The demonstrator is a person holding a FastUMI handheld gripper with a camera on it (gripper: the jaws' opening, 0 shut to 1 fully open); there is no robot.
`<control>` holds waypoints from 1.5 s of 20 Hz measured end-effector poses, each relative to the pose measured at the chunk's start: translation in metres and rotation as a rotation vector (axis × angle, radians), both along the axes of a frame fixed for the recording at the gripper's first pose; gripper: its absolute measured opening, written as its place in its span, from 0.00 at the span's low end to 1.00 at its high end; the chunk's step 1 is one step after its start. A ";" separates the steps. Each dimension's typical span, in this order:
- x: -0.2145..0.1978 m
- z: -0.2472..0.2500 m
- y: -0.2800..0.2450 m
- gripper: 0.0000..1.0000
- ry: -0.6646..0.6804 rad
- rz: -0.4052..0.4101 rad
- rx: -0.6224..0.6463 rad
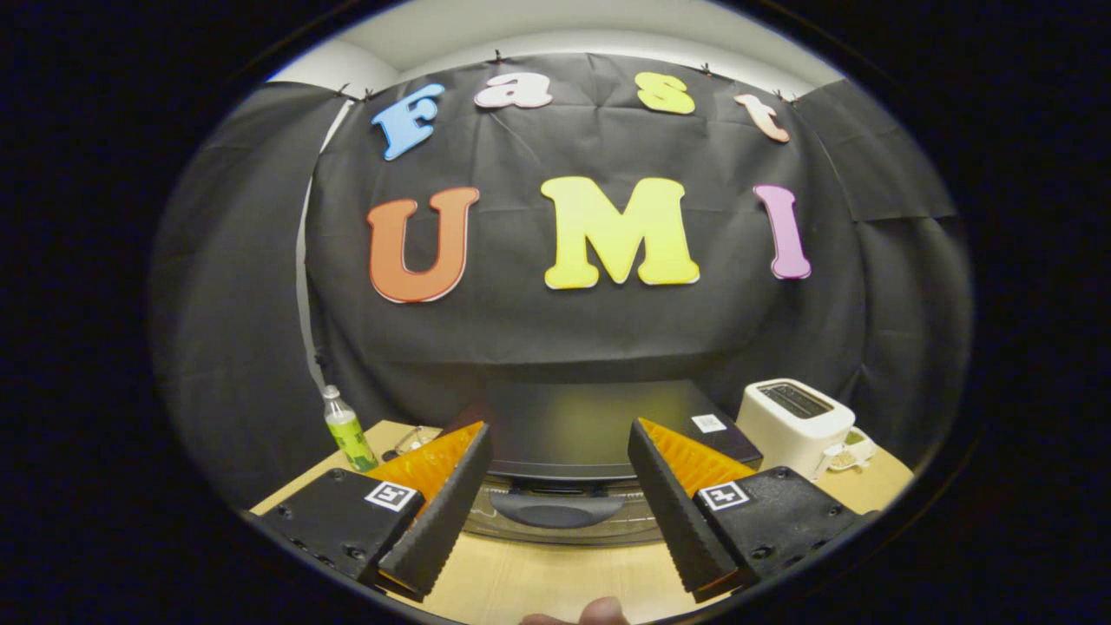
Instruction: Open the toaster oven, put the food inside, and close the toaster oven door.
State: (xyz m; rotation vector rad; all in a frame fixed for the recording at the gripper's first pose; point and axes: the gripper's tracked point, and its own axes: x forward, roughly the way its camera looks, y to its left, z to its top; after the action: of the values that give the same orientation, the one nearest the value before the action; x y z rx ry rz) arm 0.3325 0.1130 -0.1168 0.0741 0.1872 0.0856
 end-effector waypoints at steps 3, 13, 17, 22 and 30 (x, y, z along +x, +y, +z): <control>0.022 -0.036 -0.003 1.00 0.039 -0.027 -0.009; 0.026 -0.058 0.000 1.00 0.008 -0.031 -0.060; 0.015 -0.072 -0.003 1.00 0.031 -0.029 -0.107; 0.007 -0.074 -0.003 1.00 0.006 -0.025 -0.036; -0.051 -0.099 0.000 1.00 0.070 -0.005 -0.120</control>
State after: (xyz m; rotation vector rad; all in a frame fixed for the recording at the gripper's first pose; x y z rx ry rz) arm 0.2819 0.1126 -0.2155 -0.0424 0.2616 0.0668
